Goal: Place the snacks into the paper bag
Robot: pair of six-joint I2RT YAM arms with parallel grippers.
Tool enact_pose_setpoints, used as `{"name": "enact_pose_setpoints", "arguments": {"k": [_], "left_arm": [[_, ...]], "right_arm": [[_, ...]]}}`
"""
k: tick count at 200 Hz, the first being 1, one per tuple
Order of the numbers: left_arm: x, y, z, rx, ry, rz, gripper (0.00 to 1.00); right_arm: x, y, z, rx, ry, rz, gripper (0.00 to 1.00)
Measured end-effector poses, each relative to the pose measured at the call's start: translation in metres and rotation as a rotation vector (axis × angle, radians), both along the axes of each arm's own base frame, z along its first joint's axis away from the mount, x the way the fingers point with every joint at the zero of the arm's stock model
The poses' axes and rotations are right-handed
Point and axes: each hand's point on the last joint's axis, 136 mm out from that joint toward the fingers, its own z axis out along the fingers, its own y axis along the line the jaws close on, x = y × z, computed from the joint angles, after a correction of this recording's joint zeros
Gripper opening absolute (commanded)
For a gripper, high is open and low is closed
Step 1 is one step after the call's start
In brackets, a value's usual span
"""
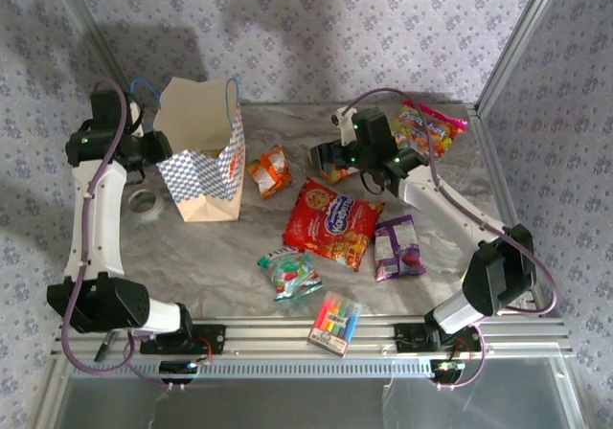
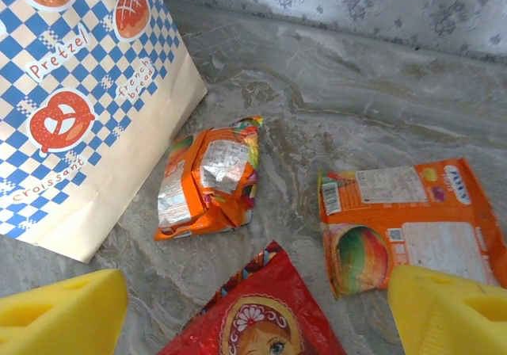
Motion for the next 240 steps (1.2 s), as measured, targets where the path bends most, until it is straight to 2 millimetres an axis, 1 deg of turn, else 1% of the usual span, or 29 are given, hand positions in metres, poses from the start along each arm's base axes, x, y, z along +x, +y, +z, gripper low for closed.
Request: {"name": "enact_pose_setpoints", "arguments": {"k": [14,34,56,74,103,146,174,215,240], "left_arm": [[0.003,-0.001,-0.004,-0.006,0.01,-0.004,0.56],[0.004,-0.002,-0.005,-0.01,0.013,-0.007,0.56],[0.006,-0.003,0.0,-0.014,-0.003,-0.012,0.56],[0.009,-0.004,0.005,-0.018,-0.022,-0.017,0.56],[0.011,-0.004,0.007,-0.022,-0.036,-0.02,0.57],[0.013,-0.003,0.01,-0.024,-0.051,-0.018,0.57],[0.012,-0.003,0.017,-0.021,-0.078,-0.019,0.57],[0.008,-0.004,0.025,-0.021,-0.103,-0.021,0.58],[0.006,-0.005,0.03,-0.022,-0.12,-0.024,0.58]], "right_arm": [[0.007,0.007,-0.01,0.005,0.027,0.004,0.87],[0.02,0.019,-0.029,0.011,0.079,0.01,0.86],[0.034,0.031,-0.048,0.021,0.133,0.015,0.85],[0.047,0.042,-0.059,0.033,0.168,0.017,0.84],[0.06,0.056,-0.078,0.05,0.222,0.027,0.83],[0.07,0.071,-0.104,0.061,0.298,0.036,0.82],[0.074,0.083,-0.12,0.051,0.336,0.048,0.82],[0.074,0.105,-0.143,0.029,0.379,0.08,0.82],[0.072,0.113,-0.155,0.021,0.409,0.092,0.82]]}}
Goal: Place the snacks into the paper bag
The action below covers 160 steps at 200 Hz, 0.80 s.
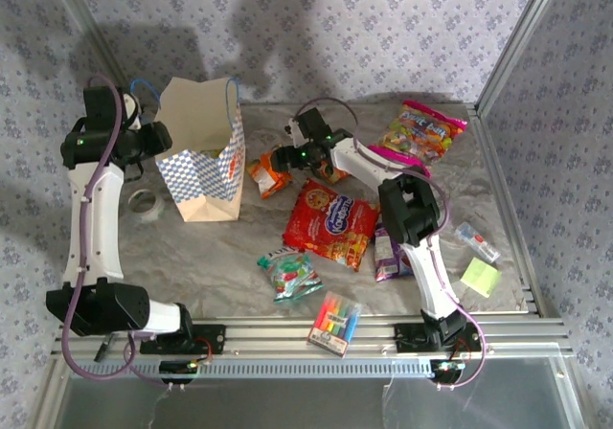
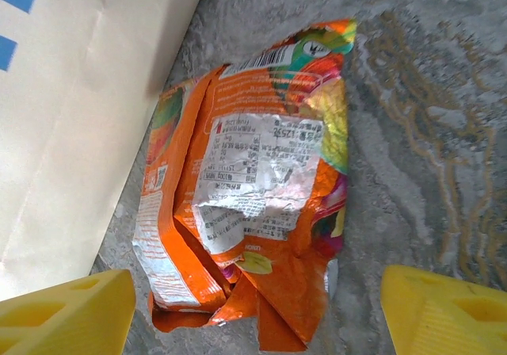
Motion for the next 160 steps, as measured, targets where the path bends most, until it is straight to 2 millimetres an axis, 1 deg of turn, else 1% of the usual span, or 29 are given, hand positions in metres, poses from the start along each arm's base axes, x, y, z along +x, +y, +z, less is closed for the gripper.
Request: {"name": "enact_pose_setpoints", "arguments": {"k": [62,88,110,143,160], "left_arm": [[-0.011,0.001,0.018,0.006,-0.054,0.006,0.58],[-0.012,0.003,0.019,0.009,-0.057,0.008,0.58],[-0.013,0.003,0.015,0.009,-0.05,0.01,0.58],[-0.012,0.004,0.013,0.008,-0.048,0.011,0.59],[-0.012,0.005,0.012,0.009,-0.046,0.014,0.59]], "right_arm": [[-0.002,0.012,-0.029,-0.022,0.06,0.007,0.82],[-0.002,0.016,-0.038,-0.033,0.081,0.008,0.81],[-0.001,0.018,-0.041,-0.031,0.09,0.001,0.77],[-0.001,0.018,-0.047,-0.028,0.106,-0.014,0.59],[-0.001,0.019,-0.048,-0.025,0.115,-0.024,0.46]]}}
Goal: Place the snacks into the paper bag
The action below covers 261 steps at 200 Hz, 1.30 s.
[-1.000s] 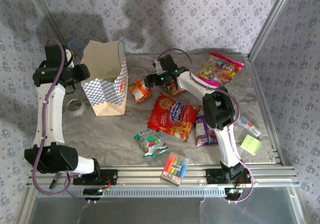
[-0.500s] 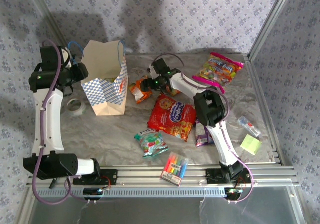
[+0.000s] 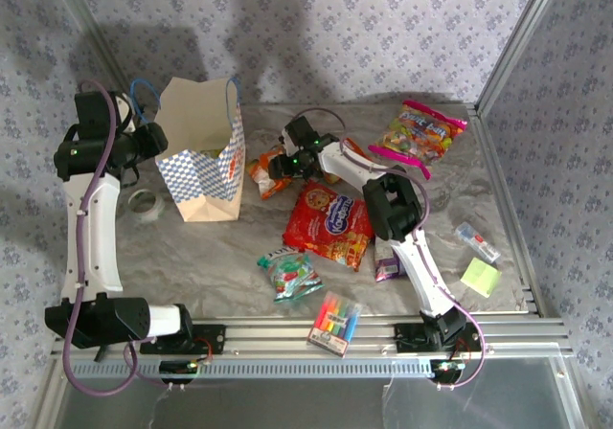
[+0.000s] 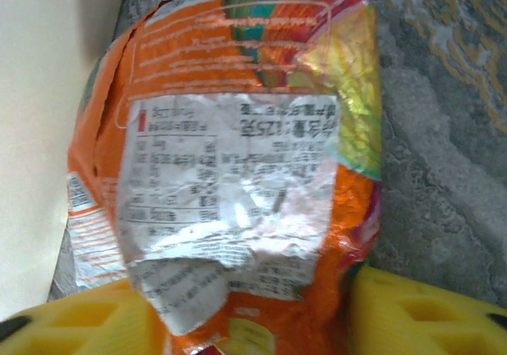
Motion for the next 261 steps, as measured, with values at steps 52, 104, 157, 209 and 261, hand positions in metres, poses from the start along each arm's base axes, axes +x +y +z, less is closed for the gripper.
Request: {"name": "enact_pose_setpoints", "arguments": {"k": [52,104,157,209,261], "left_arm": [[0.0,0.001,-0.002,0.0,0.003,0.002,0.59],[-0.002,0.0,0.002,0.001,-0.011,0.002,0.59],[-0.007,0.0,0.009,0.004,-0.033,0.002,0.59],[-0.008,-0.003,0.006,-0.008,-0.027,-0.008,0.59],[-0.009,-0.004,0.003,-0.014,-0.028,-0.01,0.59]], "right_arm": [[0.001,0.0,0.002,-0.001,-0.008,0.002,0.23],[0.002,-0.003,0.011,-0.012,-0.022,-0.007,0.15],[-0.005,-0.018,0.026,-0.059,-0.035,-0.022,0.12],[-0.009,-0.032,0.063,-0.074,-0.094,-0.041,0.11],[-0.02,-0.048,0.115,-0.073,-0.174,-0.065,0.11]]}}
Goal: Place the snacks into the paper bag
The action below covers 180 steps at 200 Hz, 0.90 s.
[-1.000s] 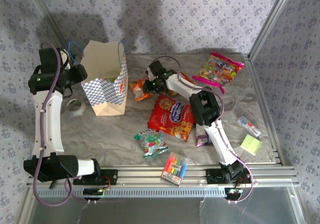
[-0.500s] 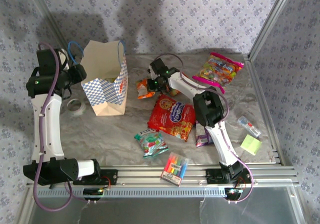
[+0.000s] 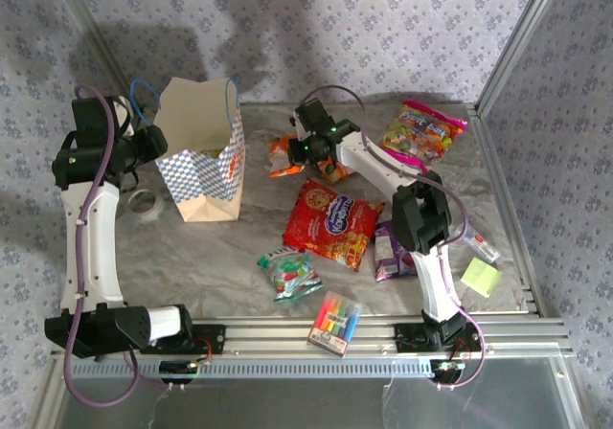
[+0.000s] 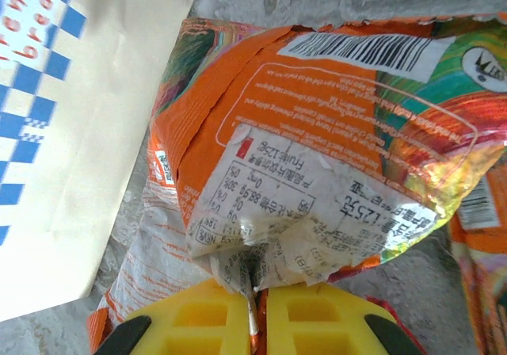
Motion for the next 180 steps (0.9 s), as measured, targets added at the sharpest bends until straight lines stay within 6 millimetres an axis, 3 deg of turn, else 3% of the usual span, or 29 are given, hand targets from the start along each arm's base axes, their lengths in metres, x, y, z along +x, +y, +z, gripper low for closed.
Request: {"name": "enact_pose_setpoints", "arguments": {"k": [94,180], "left_arm": [[0.002,-0.006,0.003,-0.023,-0.017,-0.03,0.6],[0.006,-0.004,-0.001,-0.026,-0.006,-0.025,0.61]], "right_arm": [[-0.039,-0.011,0.083,0.011,-0.167,0.002,0.09],[-0.064,-0.012,0.143,0.026,-0.335,0.013,0.07]]}}
